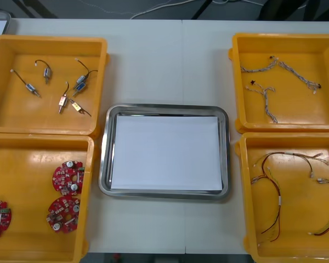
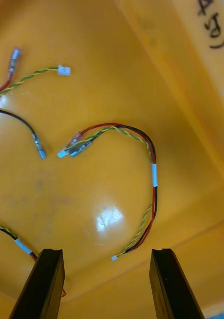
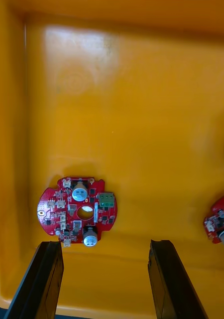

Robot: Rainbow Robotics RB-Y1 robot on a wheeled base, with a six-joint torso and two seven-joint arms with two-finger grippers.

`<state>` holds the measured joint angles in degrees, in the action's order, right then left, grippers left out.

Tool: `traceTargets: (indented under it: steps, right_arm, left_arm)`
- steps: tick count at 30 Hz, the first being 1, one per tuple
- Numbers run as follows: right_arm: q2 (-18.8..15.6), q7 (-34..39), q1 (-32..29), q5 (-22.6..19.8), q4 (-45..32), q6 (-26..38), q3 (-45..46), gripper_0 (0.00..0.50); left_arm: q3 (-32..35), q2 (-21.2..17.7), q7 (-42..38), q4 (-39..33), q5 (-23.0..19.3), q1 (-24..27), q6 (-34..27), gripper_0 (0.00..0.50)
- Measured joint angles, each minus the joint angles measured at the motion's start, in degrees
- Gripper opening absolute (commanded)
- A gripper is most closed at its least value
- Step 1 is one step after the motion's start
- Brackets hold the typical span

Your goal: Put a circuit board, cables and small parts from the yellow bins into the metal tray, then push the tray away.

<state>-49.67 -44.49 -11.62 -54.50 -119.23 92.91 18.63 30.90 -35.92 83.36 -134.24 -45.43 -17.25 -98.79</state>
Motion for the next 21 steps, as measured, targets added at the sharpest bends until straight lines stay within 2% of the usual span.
traceTargets:
  steps: [5,12,21]
  right_arm:
    - [0.00,0.03,-3.54,0.89,0.00,-3.71,0.00,0.500]
    - [0.01,0.12,-7.42,2.76,0.00,-9.38,-0.71,0.500]
    - [0.03,0.42,-9.15,5.24,0.31,-14.13,-5.11,0.500]
  left_arm:
    - [0.36,2.08,8.68,0.00,0.28,-3.70,6.46,0.500]
    - [0.23,3.50,8.89,0.28,1.13,-8.00,11.86,0.500]
    - [-0.53,4.96,8.89,4.59,1.02,-10.50,18.40,0.500]
